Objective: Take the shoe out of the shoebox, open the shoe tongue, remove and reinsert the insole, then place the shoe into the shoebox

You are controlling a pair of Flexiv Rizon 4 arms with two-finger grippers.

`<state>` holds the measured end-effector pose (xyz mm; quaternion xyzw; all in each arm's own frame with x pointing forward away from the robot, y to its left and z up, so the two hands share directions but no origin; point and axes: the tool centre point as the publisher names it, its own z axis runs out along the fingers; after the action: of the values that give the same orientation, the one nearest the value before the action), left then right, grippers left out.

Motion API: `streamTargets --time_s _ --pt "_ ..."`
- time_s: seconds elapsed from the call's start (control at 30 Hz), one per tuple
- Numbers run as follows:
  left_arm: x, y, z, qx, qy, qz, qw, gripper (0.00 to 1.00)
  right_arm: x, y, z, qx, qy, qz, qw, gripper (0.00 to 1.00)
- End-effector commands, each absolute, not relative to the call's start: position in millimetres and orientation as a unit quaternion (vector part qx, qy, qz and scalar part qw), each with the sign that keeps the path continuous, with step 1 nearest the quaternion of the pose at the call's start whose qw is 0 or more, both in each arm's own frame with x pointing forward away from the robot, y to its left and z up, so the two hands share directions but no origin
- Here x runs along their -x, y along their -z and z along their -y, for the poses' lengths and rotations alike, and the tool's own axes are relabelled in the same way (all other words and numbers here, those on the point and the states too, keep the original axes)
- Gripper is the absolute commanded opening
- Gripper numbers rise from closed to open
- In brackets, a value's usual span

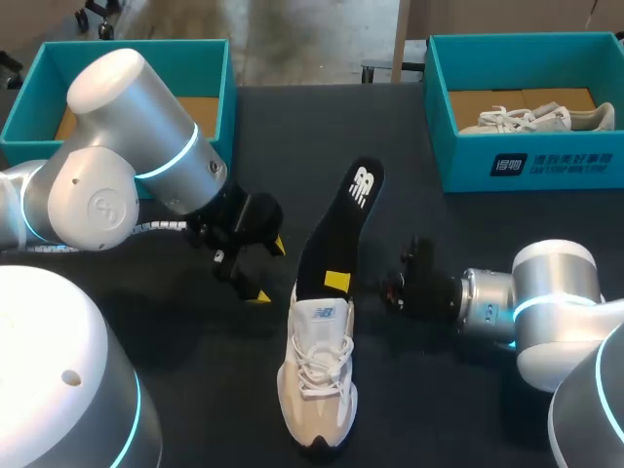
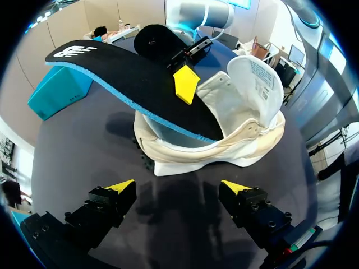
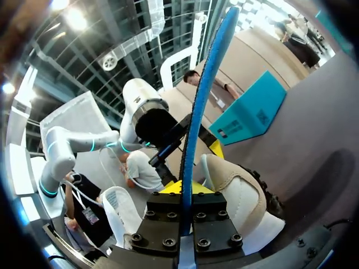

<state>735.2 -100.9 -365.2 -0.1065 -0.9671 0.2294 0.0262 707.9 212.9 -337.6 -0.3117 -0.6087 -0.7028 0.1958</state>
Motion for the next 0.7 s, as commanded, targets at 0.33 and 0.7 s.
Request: streamTargets --time_s 0.33,0.7 --pt "-735 366 100 0.107 -0.230 0.967 0.026 1.00 -695 338 -216 0.336 0.668 0.642 0.172 0.00" --pt "-735 366 100 0.107 -0.230 0.967 0.026 1.00 -686 345 -213 0.351 0.653 0.648 0.171 0.00"
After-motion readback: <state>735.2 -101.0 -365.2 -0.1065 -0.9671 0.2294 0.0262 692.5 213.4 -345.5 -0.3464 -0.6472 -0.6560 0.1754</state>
